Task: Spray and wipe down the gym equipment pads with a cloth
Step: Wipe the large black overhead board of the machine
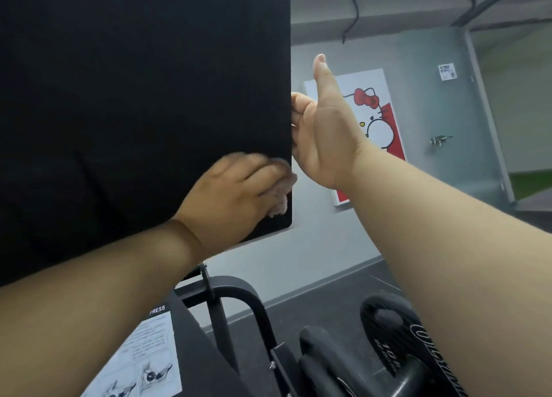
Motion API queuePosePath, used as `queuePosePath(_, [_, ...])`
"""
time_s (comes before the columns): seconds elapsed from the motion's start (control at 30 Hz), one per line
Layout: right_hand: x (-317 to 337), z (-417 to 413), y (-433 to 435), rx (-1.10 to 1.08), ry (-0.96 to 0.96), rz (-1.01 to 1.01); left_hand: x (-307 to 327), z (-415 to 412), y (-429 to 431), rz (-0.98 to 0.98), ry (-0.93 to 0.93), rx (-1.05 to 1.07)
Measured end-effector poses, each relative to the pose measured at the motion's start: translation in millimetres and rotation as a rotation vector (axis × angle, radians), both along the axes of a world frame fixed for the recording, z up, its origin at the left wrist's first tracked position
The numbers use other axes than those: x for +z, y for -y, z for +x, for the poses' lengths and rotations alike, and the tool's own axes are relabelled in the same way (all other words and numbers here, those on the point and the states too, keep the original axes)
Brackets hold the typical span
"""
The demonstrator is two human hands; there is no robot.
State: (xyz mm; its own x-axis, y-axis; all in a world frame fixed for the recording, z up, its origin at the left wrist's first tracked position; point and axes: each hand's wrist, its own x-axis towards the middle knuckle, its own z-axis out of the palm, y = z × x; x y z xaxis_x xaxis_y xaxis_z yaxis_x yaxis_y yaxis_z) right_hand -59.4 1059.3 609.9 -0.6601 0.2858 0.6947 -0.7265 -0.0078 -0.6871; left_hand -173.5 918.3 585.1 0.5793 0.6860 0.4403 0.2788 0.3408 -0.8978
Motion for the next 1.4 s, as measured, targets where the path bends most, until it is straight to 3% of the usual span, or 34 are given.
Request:
queuePosePath(0.17, [0.0,4.3,6.7,-0.029,0.026,-0.009,10.8,14.8,12.7,-0.123,-0.133,0.112])
queuePosePath(0.33, [-1.5,-2.3,1.7,0.112,0.005,-0.103,48.9,38.3,1.7,0.071,0.012,-0.083])
queuePosePath(0.47, [-3.9,-2.6,1.2,0.036,-0.033,-0.043,-12.5,-6.4,2.8,-0.126,-0.058,0.044])
queuePosePath(0.57, [-3.0,1.0,4.3,0.008,-0.014,-0.068,-16.7,-5.4,2.5,-0.21,-0.089,0.141])
queuePosePath(0.7, [-0.2,-1.8,1.3,0.094,-0.001,-0.07,31.8,26.5,-3.3,0.001,-0.056,-0.025])
queuePosePath(0.8, [-3.2,-3.9,-0.5,0.141,-0.03,-0.084,21.2,22.9,-12.1,0.119,-0.046,-0.083])
queuePosePath(0.97, [-5.6,2.0,7.7,0.067,-0.036,-0.03,-56.0,-24.3,-15.3,-0.165,0.117,0.063])
queuePosePath(1.03, [-4.9,7.3,10.3,0.078,-0.013,-0.033,-55.1,-25.4,-12.0,-0.239,0.053,0.138])
queuePosePath(1.1, [-3.6,8.0,10.5,0.083,0.0,-0.03,-33.7,-10.5,-10.2,-0.188,-0.028,0.114])
queuePosePath(1.23, [-5.4,-5.6,0.9,0.12,-0.02,-0.064,15.2,22.2,-10.2,0.153,-0.055,-0.065])
queuePosePath(1.4, [-6.5,-3.1,6.7,0.05,-0.05,0.002,-42.9,-15.5,-10.4,-0.068,0.019,0.076])
